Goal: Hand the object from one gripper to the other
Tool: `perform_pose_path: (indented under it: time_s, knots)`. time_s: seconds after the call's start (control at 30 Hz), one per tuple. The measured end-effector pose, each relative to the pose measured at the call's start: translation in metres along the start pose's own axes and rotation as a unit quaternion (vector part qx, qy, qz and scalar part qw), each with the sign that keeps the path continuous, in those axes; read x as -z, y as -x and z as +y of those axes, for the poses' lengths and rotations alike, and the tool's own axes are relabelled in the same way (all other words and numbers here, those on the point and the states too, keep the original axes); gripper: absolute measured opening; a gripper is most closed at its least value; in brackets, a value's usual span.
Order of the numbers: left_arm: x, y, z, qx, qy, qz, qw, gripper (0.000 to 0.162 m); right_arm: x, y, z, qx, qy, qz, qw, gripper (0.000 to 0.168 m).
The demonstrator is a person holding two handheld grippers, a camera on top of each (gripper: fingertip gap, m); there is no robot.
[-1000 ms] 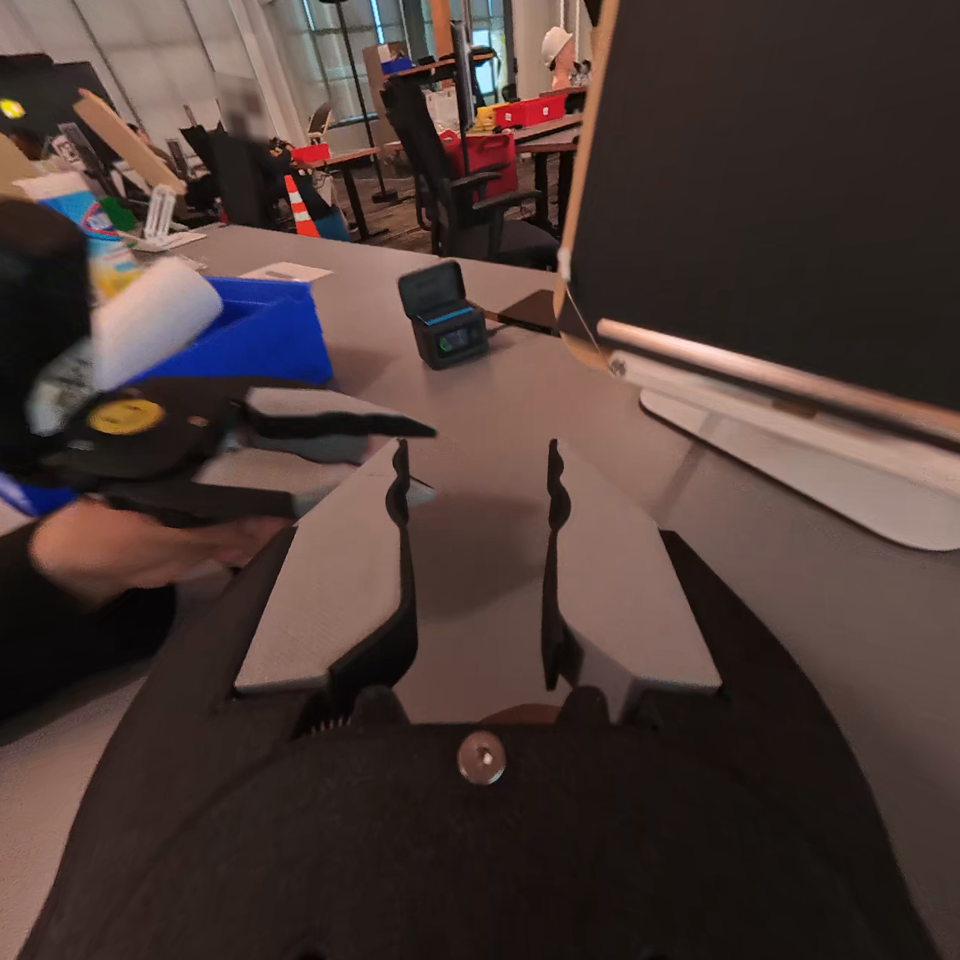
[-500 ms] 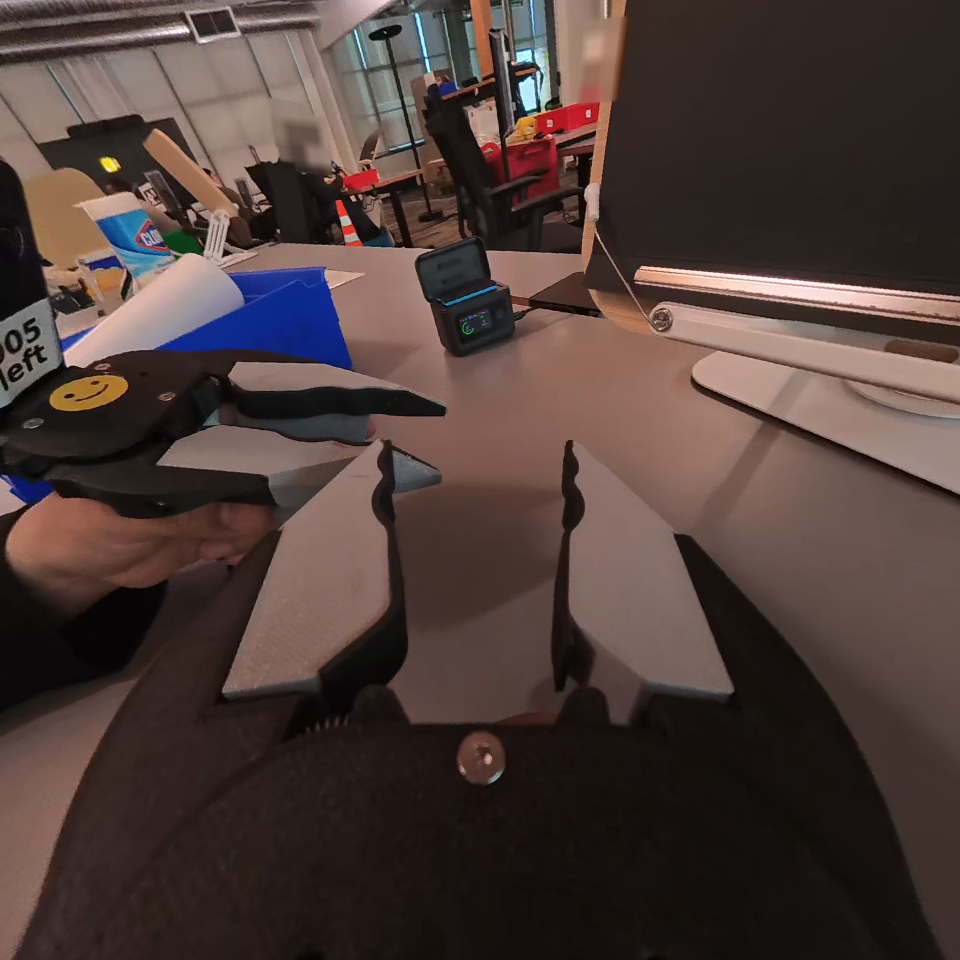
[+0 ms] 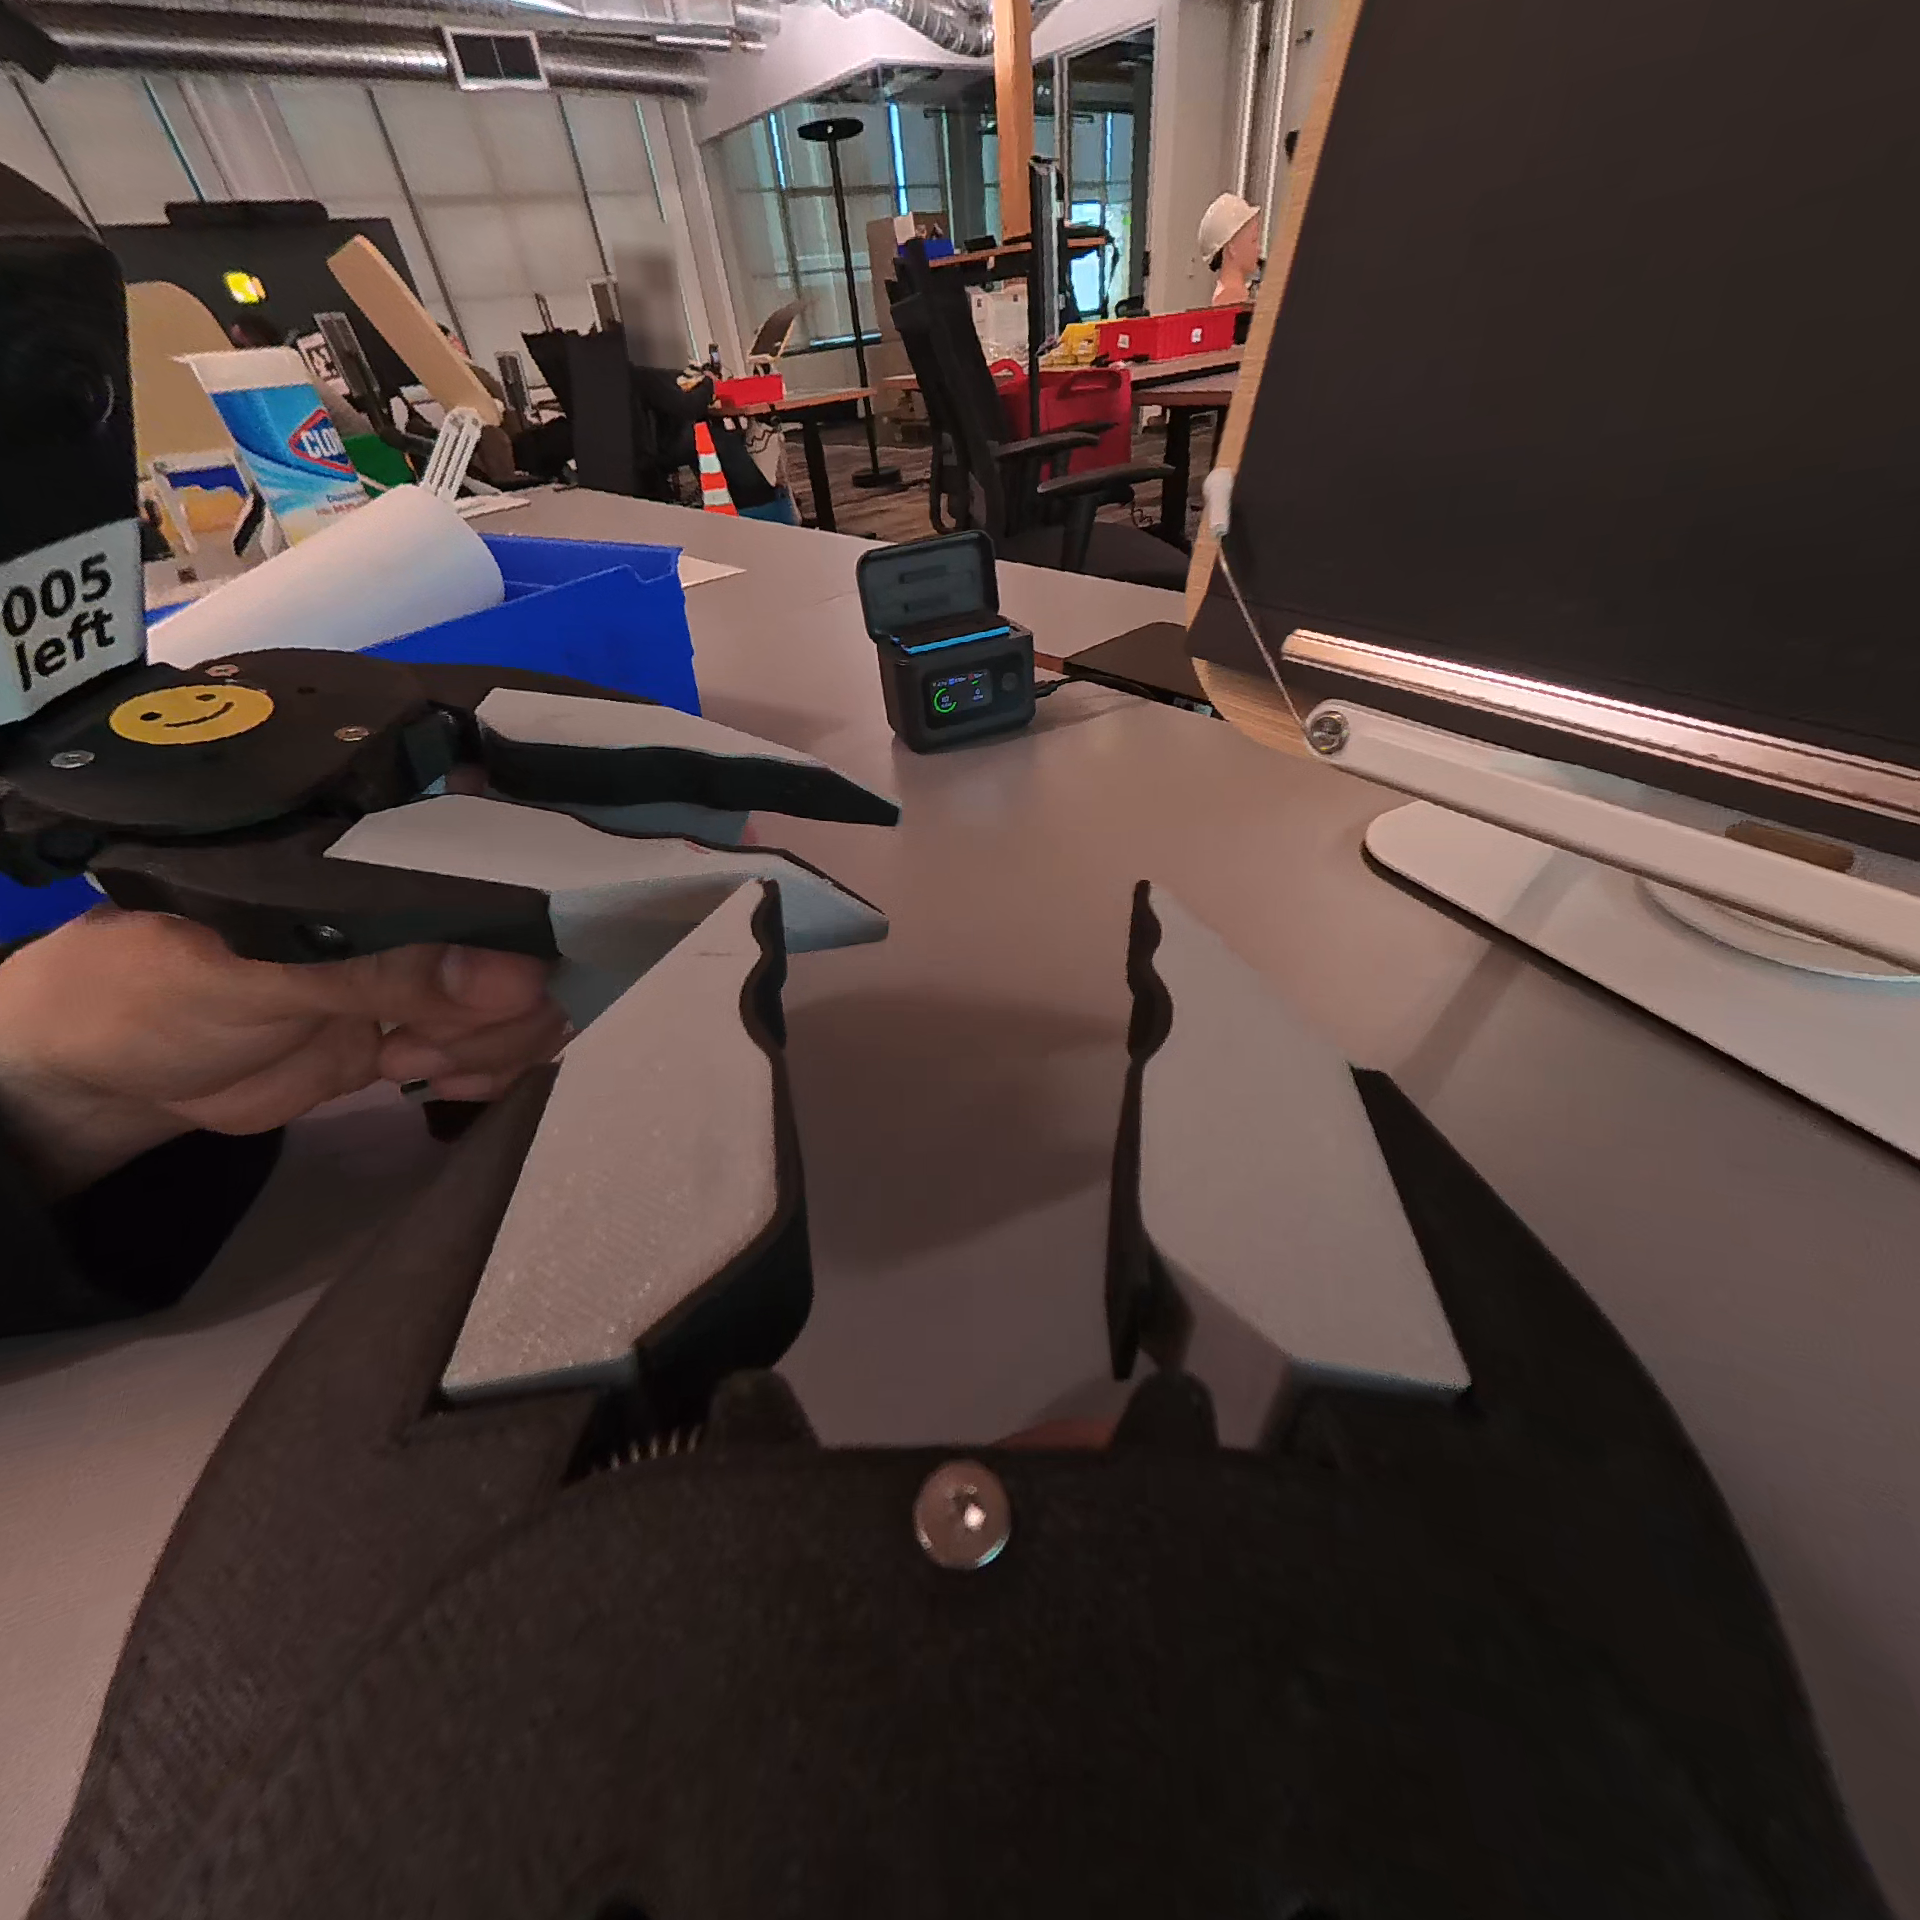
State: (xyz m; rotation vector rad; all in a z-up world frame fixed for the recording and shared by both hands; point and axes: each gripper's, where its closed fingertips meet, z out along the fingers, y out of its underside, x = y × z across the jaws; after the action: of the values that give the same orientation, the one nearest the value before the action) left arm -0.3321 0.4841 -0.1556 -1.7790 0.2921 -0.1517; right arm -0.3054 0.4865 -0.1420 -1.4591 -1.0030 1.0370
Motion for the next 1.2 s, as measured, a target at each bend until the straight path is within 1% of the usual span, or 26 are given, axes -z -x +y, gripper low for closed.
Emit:
perform_pose_path:
  time_s: [0.23, 0.33, 0.47, 0.63, 0.7, 0.8, 0.97, 1.1, 1.2]
  knots:
    - [0.001, -0.001, -0.003, 0.004, -0.007, 0.0, 1.0, 0.038, 0.005, -0.011, -0.006, -0.025, -0.021, 0.006, 0.999, 0.063]
    - [0.0, -0.002, -0.003, 0.011, -0.008, 0.002, 1.0, 0.038, 0.003, -0.012, -0.009, -0.016, -0.029, 0.004, 0.999, 0.062]
    - [0.0, 0.001, -0.001, 0.001, -0.011, -0.014, 1.0, 0.037, -0.007, -0.021, -0.016, 0.013, -0.042, 0.017, 0.999, 0.061]
    - [-0.001, 0.002, 0.001, 0.021, -0.013, -0.019, 1.0, 0.037, -0.016, -0.029, -0.019, -0.026, -0.052, 0.006, 0.998, 0.063]
    - [0.002, 0.002, -0.001, 0.027, -0.021, -0.022, 0.999, 0.037, -0.008, -0.023, -0.022, -0.044, -0.062, -0.009, 0.997, 0.062]
    - [0.004, -0.002, -0.004, 0.036, -0.027, -0.013, 0.999, 0.037, 0.009, -0.025, -0.027, -0.038, -0.081, 0.013, 0.996, 0.06]
    - [0.006, 0.0, -0.004, 0.027, -0.03, -0.02, 0.999, 0.037, 0.023, -0.027, -0.031, -0.076, -0.101, 0.016, 0.992, 0.062]
    - [0.004, 0.002, -0.001, 0.033, -0.025, -0.018, 0.999, 0.037, 0.026, -0.022, -0.031, -0.045, -0.092, 0.026, 0.994, 0.062]
    - [0.006, 0.005, -0.003, 0.04, -0.034, -0.02, 0.998, 0.036, 0.029, -0.014, -0.029, -0.017, -0.082, 0.032, 0.996, 0.061]
